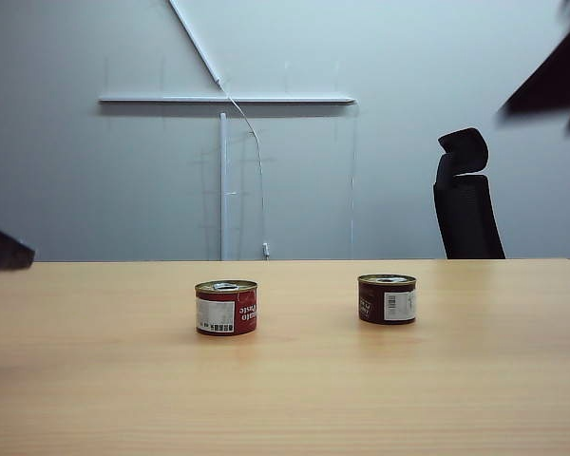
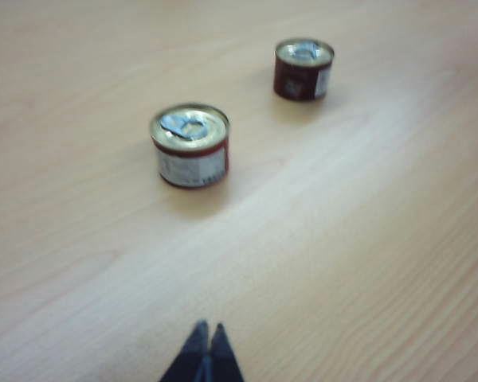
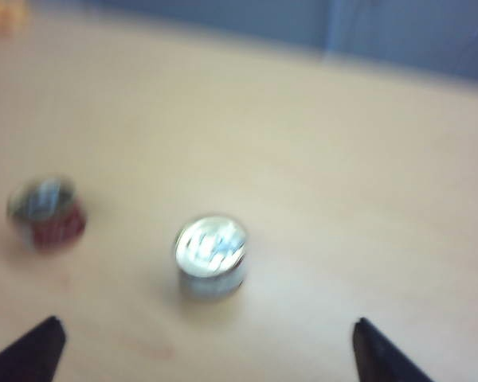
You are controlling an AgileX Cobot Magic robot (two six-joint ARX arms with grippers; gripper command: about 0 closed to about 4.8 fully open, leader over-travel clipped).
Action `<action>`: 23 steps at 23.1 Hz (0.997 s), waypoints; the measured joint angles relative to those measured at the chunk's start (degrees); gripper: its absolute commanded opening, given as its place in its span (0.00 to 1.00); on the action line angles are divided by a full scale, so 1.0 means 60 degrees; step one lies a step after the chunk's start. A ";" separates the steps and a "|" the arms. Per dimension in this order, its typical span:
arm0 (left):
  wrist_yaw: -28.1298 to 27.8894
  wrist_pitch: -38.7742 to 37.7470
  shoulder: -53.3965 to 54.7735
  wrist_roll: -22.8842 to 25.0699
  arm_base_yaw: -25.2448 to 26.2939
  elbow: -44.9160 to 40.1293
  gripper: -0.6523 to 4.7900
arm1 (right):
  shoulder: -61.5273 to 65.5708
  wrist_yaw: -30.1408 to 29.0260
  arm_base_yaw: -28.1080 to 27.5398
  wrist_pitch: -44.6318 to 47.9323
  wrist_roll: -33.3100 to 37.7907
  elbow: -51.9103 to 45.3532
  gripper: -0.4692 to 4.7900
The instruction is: Stack a can of tomatoes on the right onto the can of tomatoes on the left.
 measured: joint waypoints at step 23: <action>0.0022 0.0011 0.0047 0.0000 0.0000 0.0000 0.12 | 1.0276 -0.0160 0.0736 0.4331 -0.1096 0.3136 0.22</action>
